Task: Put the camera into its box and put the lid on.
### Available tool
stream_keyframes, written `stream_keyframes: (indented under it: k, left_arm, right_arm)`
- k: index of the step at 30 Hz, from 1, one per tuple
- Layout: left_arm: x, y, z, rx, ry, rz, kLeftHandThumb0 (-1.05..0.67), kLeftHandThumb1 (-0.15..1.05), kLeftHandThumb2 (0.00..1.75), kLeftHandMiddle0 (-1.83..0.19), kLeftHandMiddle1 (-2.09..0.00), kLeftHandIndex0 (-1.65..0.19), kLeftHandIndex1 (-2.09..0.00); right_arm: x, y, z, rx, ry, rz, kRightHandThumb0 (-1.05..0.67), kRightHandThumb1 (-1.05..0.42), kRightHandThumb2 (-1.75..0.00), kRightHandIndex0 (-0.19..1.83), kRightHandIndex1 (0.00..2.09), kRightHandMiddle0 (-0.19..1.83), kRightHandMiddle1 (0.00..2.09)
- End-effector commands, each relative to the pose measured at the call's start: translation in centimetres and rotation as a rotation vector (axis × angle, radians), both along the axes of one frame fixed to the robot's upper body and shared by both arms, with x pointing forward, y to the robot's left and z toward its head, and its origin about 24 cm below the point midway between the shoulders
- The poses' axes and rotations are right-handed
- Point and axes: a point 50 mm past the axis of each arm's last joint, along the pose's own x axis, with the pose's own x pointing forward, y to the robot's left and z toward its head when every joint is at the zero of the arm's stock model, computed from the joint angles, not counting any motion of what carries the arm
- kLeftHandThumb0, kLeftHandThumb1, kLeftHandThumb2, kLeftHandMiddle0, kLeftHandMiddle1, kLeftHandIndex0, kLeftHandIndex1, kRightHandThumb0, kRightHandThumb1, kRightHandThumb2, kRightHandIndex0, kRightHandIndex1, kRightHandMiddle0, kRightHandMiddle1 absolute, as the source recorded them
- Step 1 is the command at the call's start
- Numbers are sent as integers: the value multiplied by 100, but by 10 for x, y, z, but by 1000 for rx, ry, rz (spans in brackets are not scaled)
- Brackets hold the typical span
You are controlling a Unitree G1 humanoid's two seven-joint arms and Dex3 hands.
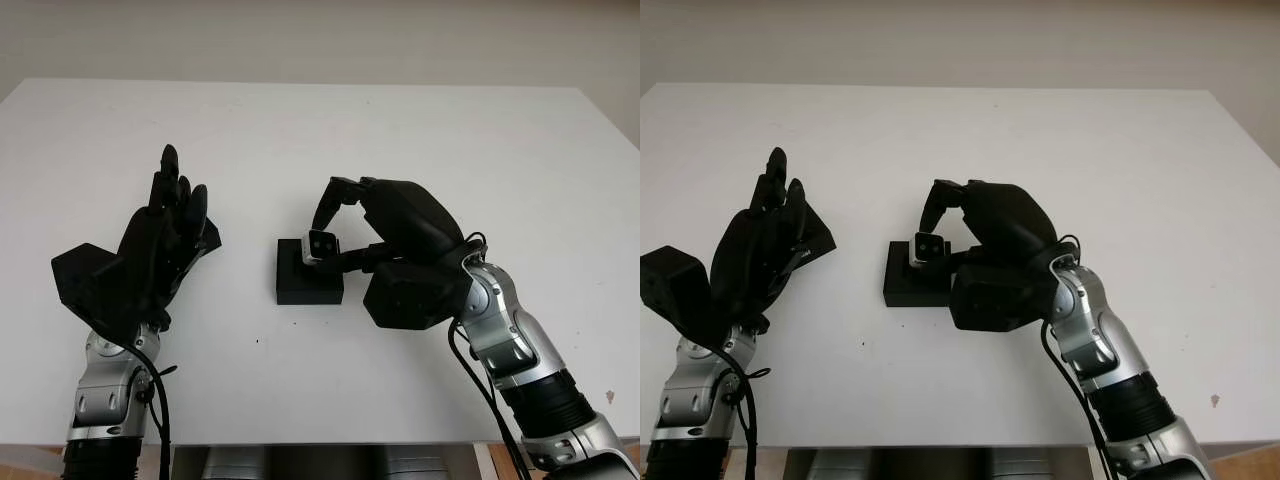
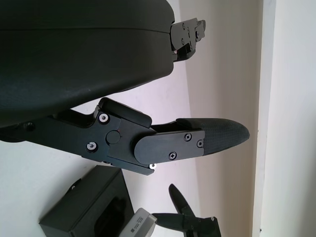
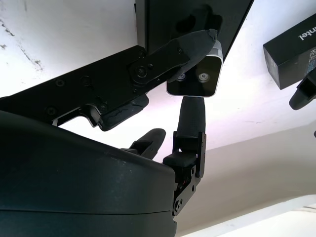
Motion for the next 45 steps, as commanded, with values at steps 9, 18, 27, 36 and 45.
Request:
stream_keyframes:
  k: [9,18,27,36,45]
  left_arm:
    - [-2,-4,4,-7,-21,-5,-77,105,54,19,0,19,0]
    - [-3,-6,4,-16,-23,-2,-76,105,54,19,0,19,0]
    - [-4,-5,3,-19,-22,0,-76,105,55,19,0,19,0]
    - [-3,-5,3,-25,-22,2,-77,105,53,19,0,19,0]
    - [-3,-5,2,-24,-17,2,-78,105,52,19,0,19,0]
  right_arm:
    - [6,10,4,-58,1,3,-45,-98,-6,43,37,46,164]
    - [5,13,-1,-79,9,24,-44,-97,-5,46,34,47,169]
    - [3,15,-5,-105,14,39,-45,-98,-6,47,31,45,171]
    - [0,18,-7,-104,26,51,-45,-99,-6,47,30,46,171]
    - [-2,19,-9,-69,40,46,-45,-99,-5,46,30,44,172]
